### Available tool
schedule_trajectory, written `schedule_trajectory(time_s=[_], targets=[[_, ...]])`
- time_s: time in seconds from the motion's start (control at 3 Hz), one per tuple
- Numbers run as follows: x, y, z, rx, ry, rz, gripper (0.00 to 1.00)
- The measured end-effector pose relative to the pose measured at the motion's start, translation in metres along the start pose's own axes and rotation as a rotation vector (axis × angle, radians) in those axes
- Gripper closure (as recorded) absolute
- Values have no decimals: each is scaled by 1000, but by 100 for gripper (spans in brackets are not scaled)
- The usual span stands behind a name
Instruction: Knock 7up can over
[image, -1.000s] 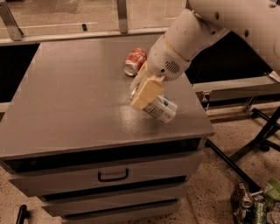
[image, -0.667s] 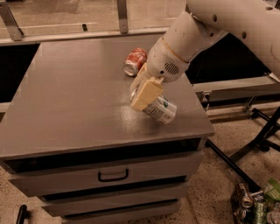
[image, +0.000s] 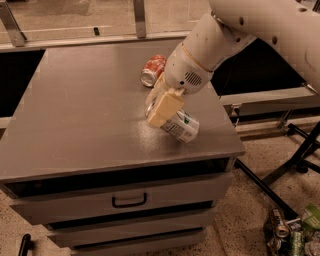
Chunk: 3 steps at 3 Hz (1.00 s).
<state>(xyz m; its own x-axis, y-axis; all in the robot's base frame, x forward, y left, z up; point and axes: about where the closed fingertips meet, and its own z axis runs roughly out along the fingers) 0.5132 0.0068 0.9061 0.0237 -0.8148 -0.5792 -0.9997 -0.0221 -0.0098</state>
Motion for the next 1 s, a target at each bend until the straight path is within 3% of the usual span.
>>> schedule_trajectory(time_s=[0.33,0.67,1.0], targets=[[-1,0,1,-2,0,-2,8],[-2,0,2,-3,0,-3,0],[-2,0,2,-3,0,-3,0]])
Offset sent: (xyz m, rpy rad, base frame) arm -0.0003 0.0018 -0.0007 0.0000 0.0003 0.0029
